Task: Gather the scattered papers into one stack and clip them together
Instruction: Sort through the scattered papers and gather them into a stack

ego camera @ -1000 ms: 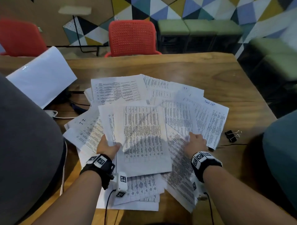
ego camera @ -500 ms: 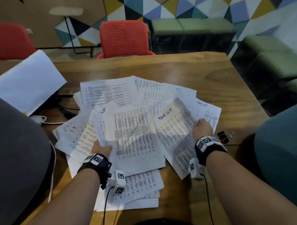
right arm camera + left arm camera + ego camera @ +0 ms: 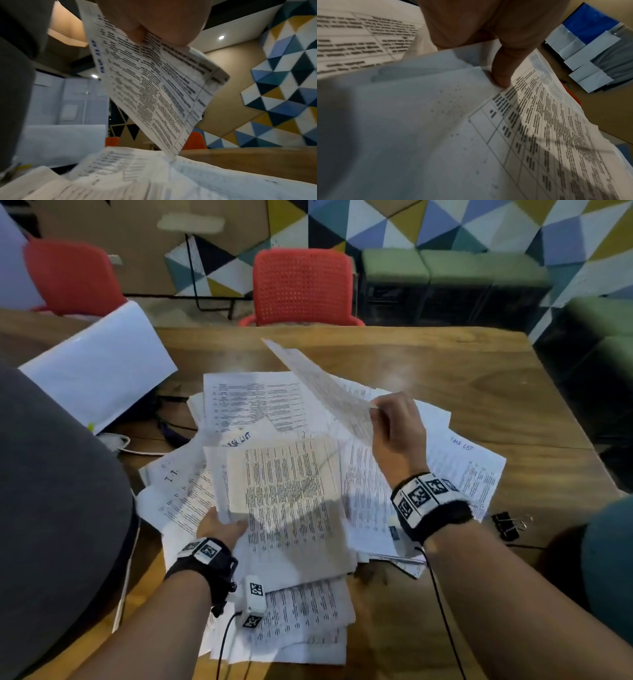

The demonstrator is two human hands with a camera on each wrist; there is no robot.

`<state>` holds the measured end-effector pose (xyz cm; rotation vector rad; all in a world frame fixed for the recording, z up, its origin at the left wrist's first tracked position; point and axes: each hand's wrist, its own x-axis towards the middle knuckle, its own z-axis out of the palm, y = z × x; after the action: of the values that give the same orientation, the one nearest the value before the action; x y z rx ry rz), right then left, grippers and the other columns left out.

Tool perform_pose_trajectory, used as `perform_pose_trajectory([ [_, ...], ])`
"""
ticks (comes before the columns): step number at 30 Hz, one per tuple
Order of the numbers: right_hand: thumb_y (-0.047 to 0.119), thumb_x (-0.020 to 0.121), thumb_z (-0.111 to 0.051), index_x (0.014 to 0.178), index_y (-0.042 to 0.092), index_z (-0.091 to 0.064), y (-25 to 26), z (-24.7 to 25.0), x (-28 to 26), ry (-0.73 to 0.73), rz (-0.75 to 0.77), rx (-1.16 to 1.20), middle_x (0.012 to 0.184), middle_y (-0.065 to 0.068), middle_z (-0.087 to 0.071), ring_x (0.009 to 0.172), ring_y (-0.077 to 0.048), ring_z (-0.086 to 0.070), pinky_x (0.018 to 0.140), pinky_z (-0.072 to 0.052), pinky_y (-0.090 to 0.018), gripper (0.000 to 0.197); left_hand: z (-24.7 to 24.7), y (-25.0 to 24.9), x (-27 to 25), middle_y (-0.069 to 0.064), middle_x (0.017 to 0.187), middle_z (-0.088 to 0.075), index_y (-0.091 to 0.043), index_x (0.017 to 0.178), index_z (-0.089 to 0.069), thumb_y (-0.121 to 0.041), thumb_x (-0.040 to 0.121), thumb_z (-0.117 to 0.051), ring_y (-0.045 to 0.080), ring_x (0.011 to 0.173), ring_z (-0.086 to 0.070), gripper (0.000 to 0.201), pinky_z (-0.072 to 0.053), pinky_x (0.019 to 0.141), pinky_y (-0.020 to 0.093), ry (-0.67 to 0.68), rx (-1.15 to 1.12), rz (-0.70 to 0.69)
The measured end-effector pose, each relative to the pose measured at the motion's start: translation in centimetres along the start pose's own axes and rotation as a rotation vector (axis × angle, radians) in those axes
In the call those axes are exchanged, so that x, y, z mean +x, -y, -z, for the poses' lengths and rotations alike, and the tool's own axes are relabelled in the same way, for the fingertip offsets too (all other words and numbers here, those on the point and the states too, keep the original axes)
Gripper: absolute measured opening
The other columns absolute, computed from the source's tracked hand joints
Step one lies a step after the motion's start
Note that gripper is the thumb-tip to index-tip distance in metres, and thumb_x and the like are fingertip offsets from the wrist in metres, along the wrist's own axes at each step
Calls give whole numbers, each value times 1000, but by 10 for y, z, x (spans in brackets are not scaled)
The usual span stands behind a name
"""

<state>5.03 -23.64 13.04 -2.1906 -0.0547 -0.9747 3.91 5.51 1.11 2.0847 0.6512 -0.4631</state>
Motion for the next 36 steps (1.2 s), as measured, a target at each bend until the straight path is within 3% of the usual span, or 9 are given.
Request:
perform_pose_trajectory([
  [3,17,95,-46,90,19,-49,36,-12,-1,49,30,140,86,5,-52,79,-16,-53,67,-42,-23,6,4,10,-2,14,110,-63,-5,119,-54,-12,83,-70,34,99,-60,39,-49,94,49,-21,-73,33],
  [7,18,96,-50,92,20,-53,62,-25,-8,50,-41,236,80,19,-49,71,3,-50,65,-42,-16,6,13,19,-5,16,110,-63,-2,120,-57,-7,86,-66,35,103,-59,36,-47,92,45,-52,-98,47],
  [10,22,97,-49,99,16,-59,66,-38,-15,108,-125,184,79,20,-51,70,-1,-49,63,-43,-21,11,20,28,-2,19,117,-62,-1,124,-56,-7,87,-61,35,105,-58,38,-46,85,39,-17,-20,32],
  [14,22,98,-47,112,21,-58,53,-58,-40,275,-451,95,84,14,-59,74,-7,-58,70,-46,-24,18,25,34,-2,22,132,-55,1,135,-47,-19,97,-52,38,118,-52,43,-40,89,36,3,-41,22],
  [18,17,99,-43,129,12,-53,33,-73,-79,363,-670,23,114,-9,-65,104,-25,-61,86,-45,-26,32,27,38,-1,20,153,-31,-1,147,-30,-50,98,-35,36,139,-33,69,-28,113,41,-22,-137,36],
  [24,8,100,-36,137,14,-49,17,-88,-122,496,-842,-28,120,-14,-60,96,-25,-57,83,-40,-23,40,20,50,-6,11,154,-31,-14,149,-23,-56,69,-76,38,137,-35,105,-37,105,57,69,-304,68],
  [28,-1,92,-43,134,11,-51,10,-93,-136,628,-783,-70,126,-15,-48,96,-26,-55,85,-41,-26,45,15,53,-5,11,112,-63,-13,115,-49,-11,84,-69,35,105,-59,36,-51,87,43,48,-230,-42],
  [32,23,91,-52,141,16,-40,6,-85,-136,629,-805,-233,138,-12,-36,117,-30,-48,103,-40,-39,53,17,42,-13,13,98,-67,-9,105,-55,0,86,-64,32,95,-63,23,-54,81,43,84,-339,-51],
  [36,22,95,-52,132,24,-40,6,-37,-113,492,-890,99,116,11,-50,102,-14,-56,89,-43,-24,39,5,4,-38,10,82,-57,-8,80,-51,-14,83,-71,24,79,-55,22,-47,68,35,217,-388,-74],
])
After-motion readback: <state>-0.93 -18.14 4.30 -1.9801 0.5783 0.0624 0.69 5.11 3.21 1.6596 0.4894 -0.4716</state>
